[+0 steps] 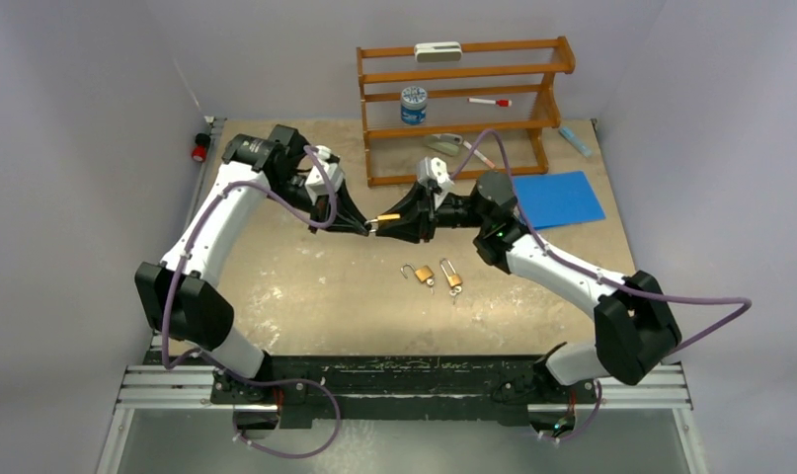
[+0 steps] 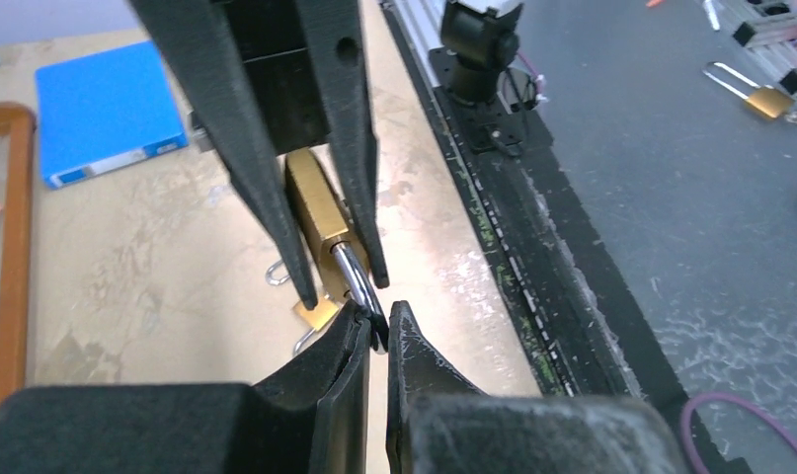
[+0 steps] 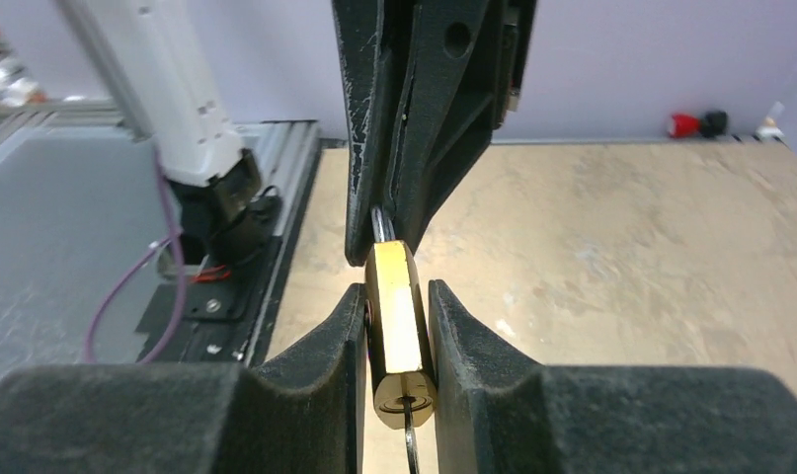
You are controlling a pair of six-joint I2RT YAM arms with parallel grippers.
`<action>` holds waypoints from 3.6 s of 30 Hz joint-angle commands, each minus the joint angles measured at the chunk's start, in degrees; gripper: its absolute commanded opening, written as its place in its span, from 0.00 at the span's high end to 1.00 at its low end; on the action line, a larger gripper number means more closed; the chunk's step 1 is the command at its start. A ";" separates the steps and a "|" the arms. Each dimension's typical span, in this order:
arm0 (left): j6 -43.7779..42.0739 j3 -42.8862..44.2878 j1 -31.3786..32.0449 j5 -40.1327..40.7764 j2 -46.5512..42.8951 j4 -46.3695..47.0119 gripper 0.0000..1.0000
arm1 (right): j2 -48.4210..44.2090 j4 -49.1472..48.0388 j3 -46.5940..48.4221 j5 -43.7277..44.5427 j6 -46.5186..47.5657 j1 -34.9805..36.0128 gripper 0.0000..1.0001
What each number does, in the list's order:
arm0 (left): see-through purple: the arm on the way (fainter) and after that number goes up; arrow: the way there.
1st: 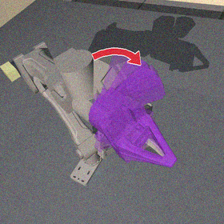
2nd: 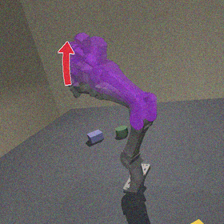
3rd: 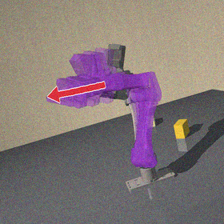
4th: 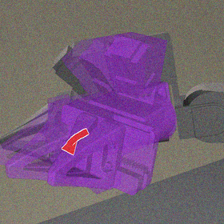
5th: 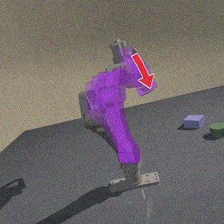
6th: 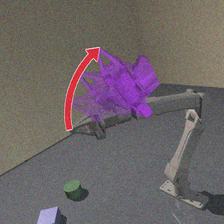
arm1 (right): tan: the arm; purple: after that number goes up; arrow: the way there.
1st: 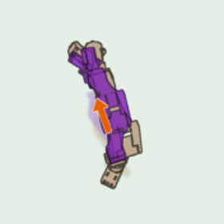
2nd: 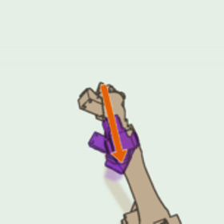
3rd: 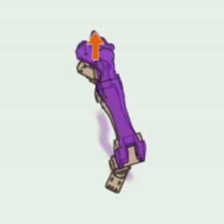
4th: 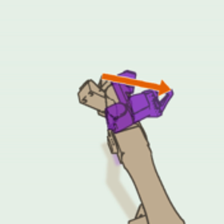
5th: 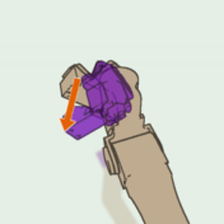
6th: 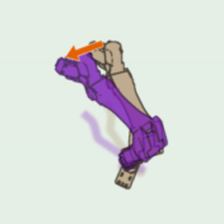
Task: Lock with the key
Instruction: Lock the lock, then place the lock at the center of the board.
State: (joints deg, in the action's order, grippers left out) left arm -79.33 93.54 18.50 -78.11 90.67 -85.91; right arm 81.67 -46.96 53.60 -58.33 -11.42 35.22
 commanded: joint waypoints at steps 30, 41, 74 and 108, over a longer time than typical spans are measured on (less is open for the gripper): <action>6.90 12.40 -3.74 -1.69 12.38 1.54 1.00 | -6.02 7.67 2.86 25.28 7.63 1.79 0.67; 6.21 11.75 -3.71 -1.73 10.78 1.64 1.00 | -9.56 11.93 1.00 27.09 8.82 -3.17 0.32; 5.52 10.42 -3.74 -1.70 10.48 1.53 1.00 | -5.42 14.67 0.88 6.61 11.92 -8.06 0.84; 83.77 42.91 -3.07 27.45 34.30 45.06 1.00 | -16.72 -8.72 -20.05 22.37 -2.91 -18.08 1.00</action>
State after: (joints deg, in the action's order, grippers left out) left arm -36.21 146.04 13.89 -73.65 129.71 -76.27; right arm 64.58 -52.27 31.55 -36.86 -13.52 17.54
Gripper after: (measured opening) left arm 0.051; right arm 0.005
